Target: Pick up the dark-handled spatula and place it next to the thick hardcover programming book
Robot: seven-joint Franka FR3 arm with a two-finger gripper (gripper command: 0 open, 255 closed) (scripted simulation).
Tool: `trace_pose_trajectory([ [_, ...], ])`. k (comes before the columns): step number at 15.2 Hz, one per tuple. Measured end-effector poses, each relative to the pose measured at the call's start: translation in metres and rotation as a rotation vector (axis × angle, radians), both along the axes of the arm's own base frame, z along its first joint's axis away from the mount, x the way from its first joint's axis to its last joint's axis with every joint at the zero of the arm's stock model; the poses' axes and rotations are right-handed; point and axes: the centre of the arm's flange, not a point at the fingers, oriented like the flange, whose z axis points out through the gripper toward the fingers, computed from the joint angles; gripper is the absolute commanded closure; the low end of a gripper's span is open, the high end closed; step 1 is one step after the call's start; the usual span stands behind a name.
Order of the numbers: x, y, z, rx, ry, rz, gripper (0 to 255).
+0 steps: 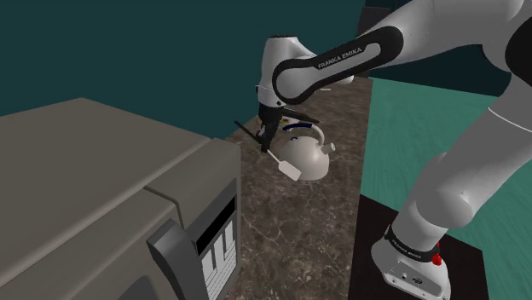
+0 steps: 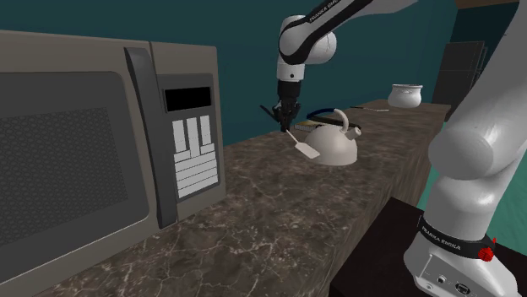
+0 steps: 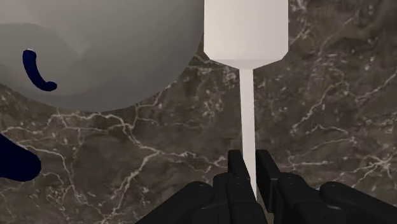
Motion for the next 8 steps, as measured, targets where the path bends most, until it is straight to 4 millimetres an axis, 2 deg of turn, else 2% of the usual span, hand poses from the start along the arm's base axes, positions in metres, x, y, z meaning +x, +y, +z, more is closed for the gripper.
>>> trace_pose_trajectory([
  [5,0.003,-0.072,0.001,0.000,0.000,-0.001,255],
  [8,0.005,-0.105,0.005,0.000,0.000,0.000,255],
])
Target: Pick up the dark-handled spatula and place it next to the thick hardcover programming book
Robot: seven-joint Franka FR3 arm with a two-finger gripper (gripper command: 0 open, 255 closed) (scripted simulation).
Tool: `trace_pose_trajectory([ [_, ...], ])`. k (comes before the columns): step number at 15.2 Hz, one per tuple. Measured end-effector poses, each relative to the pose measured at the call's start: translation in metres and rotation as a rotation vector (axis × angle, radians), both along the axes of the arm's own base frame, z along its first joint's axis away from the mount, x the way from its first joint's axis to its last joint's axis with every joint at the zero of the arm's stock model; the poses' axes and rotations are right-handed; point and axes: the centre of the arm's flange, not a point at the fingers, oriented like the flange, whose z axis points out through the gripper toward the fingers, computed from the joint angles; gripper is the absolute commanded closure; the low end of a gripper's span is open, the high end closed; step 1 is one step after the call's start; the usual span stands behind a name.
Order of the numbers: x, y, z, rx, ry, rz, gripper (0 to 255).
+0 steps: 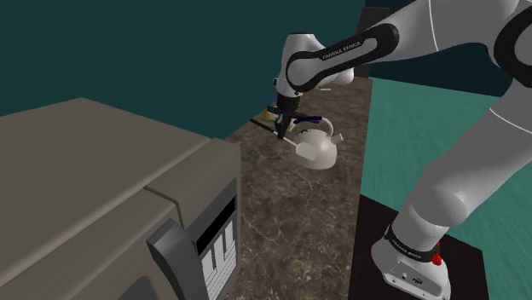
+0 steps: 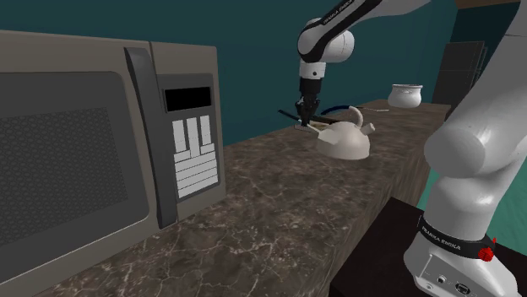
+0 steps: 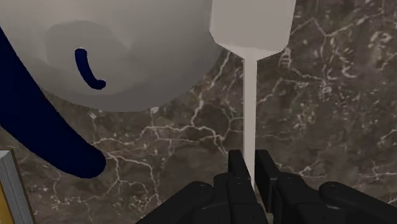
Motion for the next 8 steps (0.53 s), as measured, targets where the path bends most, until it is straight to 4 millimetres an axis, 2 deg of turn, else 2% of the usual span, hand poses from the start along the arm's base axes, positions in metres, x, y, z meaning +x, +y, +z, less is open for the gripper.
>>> trace_pose_trajectory([
  [6,0.005,-0.080,0.001,-0.001,-0.008,0.004,255],
  [8,0.012,-0.105,0.010,-0.015,-0.068,0.012,255],
])
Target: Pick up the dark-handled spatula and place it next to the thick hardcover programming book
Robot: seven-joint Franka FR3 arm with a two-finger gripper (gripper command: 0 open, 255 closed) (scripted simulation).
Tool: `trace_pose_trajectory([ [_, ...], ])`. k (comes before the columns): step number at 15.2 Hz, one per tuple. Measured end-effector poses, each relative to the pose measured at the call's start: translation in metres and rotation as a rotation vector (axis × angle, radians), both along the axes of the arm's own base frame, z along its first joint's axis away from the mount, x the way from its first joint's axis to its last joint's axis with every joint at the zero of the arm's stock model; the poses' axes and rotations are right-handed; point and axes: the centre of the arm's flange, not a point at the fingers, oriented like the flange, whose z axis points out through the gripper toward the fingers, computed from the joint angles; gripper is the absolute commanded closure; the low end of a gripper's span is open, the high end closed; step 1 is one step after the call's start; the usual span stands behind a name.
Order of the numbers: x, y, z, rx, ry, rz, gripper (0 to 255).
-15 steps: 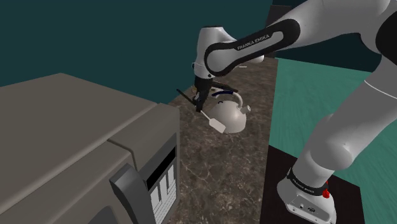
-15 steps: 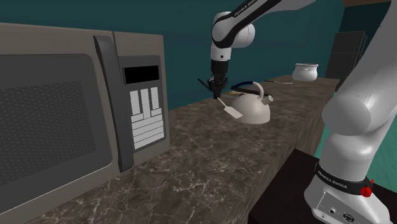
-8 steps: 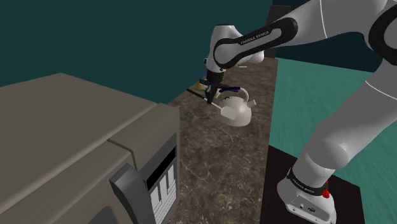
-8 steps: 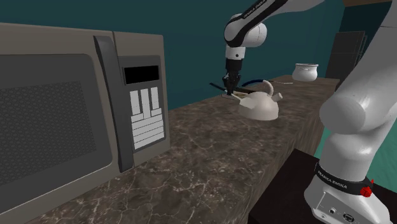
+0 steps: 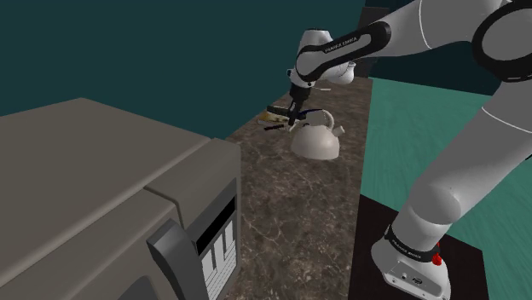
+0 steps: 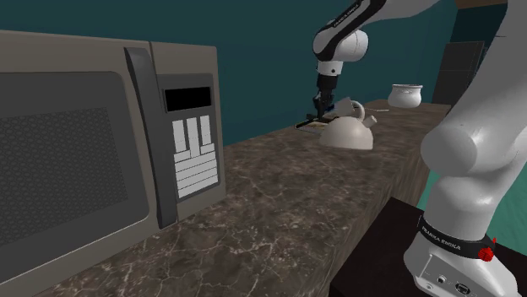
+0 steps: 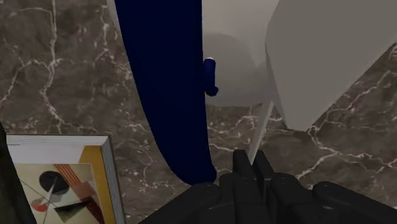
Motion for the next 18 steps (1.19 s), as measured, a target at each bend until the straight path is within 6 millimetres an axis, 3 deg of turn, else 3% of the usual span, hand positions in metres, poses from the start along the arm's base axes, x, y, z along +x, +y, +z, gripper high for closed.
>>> trace_pose_trajectory([
  [2,0.009,-0.031,0.007,-0.021,-0.053,-0.007,255],
  [7,0.009,-0.098,0.011,-0.045,-0.069,-0.016,255],
  [18,0.000,-0.243,-0.015,0.014,0.066,-0.013,255],
])
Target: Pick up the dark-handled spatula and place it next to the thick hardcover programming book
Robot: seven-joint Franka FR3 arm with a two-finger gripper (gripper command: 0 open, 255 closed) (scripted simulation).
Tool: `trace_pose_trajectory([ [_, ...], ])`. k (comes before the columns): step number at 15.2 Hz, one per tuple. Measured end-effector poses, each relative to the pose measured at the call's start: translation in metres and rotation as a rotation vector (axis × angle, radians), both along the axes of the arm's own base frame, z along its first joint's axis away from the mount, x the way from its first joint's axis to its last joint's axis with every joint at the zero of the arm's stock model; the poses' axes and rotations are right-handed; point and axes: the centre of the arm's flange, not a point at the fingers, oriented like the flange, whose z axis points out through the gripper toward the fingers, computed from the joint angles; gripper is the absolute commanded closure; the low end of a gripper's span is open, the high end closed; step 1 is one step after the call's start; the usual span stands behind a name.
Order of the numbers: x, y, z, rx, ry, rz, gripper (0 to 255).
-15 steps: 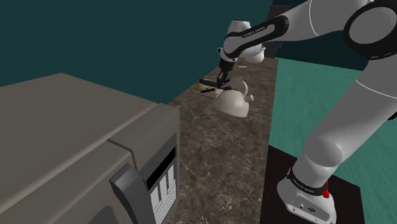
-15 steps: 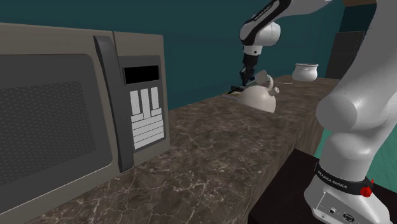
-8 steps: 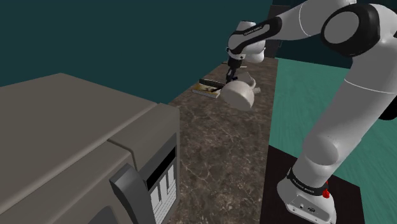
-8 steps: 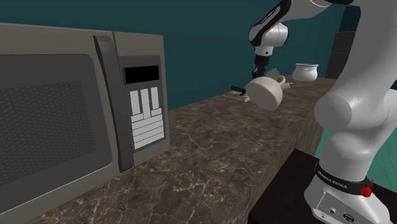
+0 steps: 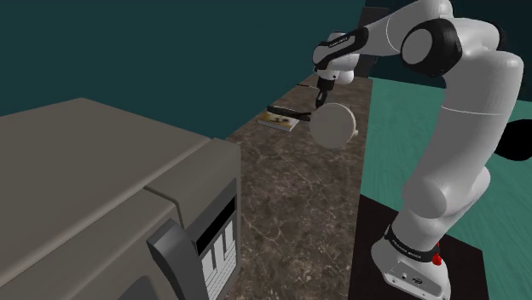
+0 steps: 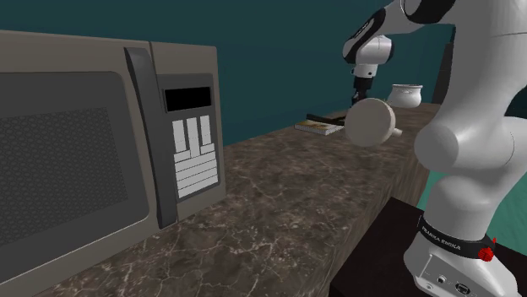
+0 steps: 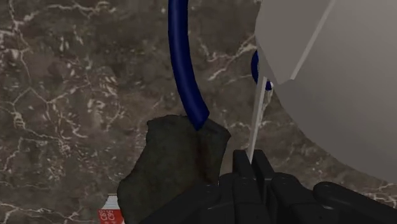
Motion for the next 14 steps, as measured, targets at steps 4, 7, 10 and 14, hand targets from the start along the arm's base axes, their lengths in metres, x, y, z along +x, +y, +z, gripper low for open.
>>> trace_pose_trajectory([
  [4,0.002,-0.050,-0.001,0.001,0.001,0.000,255],
  [7,0.006,-0.089,0.001,0.001,0.001,0.000,255],
  [10,0.008,-0.127,0.003,0.001,0.001,0.000,255],
  [14,0.009,-0.187,0.000,0.000,0.001,0.000,255],
])
